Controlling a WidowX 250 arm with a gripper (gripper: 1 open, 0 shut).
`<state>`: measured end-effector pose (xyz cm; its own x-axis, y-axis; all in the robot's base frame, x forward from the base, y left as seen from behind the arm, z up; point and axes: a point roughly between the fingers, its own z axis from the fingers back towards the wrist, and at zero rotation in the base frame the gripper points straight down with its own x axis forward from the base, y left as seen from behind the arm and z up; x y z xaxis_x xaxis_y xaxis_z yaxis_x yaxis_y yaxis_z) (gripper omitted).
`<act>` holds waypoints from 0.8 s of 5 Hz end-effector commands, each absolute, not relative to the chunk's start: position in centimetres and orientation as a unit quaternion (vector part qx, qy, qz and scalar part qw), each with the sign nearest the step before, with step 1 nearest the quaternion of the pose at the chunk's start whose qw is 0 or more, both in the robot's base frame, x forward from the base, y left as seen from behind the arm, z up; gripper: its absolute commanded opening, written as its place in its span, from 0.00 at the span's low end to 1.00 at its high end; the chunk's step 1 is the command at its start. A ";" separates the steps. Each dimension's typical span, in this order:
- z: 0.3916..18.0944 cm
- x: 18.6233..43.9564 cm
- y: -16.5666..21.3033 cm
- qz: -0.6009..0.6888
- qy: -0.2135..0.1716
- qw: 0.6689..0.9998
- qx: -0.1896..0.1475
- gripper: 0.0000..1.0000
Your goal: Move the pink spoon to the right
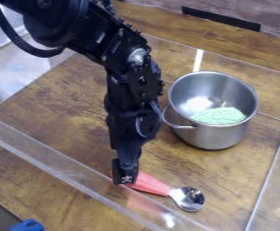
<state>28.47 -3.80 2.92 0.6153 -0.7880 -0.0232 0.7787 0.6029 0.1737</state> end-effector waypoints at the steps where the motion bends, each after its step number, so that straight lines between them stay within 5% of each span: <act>1: 2.2 27.8 -2.8 -0.436 -0.021 0.895 0.092 1.00; 3: 1.8 27.3 -2.3 -0.433 -0.022 0.896 0.094 1.00; 4: 2.5 27.4 -2.1 -0.433 -0.029 0.896 0.088 0.00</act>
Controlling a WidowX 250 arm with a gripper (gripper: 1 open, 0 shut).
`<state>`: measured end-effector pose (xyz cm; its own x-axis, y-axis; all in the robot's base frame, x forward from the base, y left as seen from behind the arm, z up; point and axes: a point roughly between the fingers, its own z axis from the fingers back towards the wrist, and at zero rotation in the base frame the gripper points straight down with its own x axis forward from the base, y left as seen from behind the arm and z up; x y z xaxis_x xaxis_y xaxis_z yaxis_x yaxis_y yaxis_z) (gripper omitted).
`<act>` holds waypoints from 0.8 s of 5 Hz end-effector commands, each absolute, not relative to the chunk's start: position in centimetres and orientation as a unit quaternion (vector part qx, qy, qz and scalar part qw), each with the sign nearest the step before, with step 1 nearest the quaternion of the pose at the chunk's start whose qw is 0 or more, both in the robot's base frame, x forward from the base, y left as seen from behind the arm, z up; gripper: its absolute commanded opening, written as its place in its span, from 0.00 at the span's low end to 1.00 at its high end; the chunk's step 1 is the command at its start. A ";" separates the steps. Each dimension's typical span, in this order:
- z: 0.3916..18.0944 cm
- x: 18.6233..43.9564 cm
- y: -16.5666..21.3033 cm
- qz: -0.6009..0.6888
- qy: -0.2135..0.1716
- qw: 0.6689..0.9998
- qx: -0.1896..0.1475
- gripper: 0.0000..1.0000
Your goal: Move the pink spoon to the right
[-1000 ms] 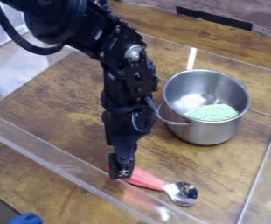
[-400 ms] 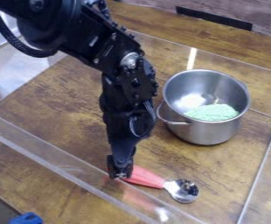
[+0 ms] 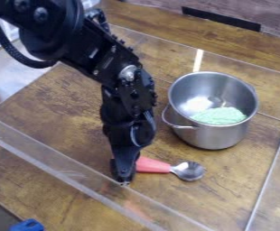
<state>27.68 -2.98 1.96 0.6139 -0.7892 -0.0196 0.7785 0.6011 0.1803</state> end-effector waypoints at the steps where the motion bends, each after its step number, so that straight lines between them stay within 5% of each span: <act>1: 3.3 28.0 -2.1 -0.433 -0.032 0.897 0.085 0.00; 4: 4.2 29.3 -3.0 -0.435 -0.049 0.894 0.096 0.00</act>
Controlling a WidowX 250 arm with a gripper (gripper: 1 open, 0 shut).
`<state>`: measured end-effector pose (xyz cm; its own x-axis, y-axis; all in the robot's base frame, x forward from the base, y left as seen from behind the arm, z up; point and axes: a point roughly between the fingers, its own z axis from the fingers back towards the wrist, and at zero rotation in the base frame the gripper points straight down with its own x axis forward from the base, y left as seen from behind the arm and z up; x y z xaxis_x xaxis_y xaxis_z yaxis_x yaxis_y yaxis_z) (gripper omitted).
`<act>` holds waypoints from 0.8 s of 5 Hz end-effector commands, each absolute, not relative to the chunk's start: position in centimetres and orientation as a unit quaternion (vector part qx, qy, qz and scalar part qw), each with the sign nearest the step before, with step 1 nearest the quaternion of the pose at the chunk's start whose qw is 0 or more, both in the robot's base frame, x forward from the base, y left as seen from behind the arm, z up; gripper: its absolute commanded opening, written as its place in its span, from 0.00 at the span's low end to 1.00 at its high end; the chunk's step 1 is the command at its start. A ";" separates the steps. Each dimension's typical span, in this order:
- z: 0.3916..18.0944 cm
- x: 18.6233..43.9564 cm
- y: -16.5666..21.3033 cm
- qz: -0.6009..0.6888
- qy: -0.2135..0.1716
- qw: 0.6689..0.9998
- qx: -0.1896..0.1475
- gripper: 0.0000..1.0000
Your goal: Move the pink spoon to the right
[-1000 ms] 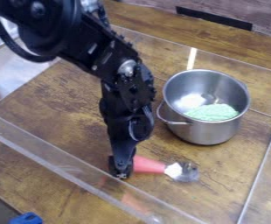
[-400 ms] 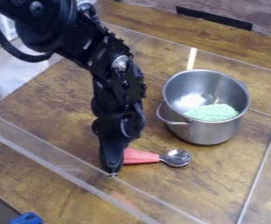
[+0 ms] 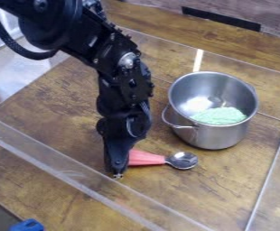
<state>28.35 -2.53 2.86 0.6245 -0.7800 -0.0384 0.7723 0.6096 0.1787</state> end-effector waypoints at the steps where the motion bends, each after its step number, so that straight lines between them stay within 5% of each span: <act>1: 4.1 29.2 -3.3 -0.435 -0.054 0.893 0.101 0.00; 2: 5.0 29.0 -3.0 -0.428 -0.054 0.896 0.102 1.00; 4: 8.0 29.3 -1.6 -0.404 -0.062 0.906 0.114 1.00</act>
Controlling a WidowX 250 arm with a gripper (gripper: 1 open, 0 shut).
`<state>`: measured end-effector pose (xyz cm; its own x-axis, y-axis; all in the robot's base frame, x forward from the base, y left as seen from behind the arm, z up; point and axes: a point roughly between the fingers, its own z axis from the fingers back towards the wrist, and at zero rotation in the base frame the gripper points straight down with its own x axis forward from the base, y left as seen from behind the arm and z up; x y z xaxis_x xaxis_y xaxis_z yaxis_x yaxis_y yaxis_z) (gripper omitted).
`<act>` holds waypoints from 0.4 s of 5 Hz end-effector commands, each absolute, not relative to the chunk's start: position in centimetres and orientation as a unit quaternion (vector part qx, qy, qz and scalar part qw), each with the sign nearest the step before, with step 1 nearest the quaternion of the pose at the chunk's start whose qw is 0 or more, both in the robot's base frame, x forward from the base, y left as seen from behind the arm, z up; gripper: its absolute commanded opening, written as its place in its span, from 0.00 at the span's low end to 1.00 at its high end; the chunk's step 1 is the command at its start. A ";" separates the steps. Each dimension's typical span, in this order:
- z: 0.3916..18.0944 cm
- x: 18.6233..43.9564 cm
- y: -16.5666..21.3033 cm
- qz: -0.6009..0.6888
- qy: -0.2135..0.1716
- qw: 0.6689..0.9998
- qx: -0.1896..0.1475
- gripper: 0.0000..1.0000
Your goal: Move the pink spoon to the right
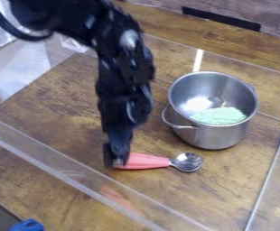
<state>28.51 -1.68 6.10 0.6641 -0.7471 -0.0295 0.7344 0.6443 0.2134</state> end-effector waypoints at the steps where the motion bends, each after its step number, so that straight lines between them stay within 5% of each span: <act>1: 11.2 29.0 0.5 -0.369 -0.073 0.917 0.135 1.00; 2: 14.4 28.7 2.4 -0.353 -0.095 0.919 0.145 1.00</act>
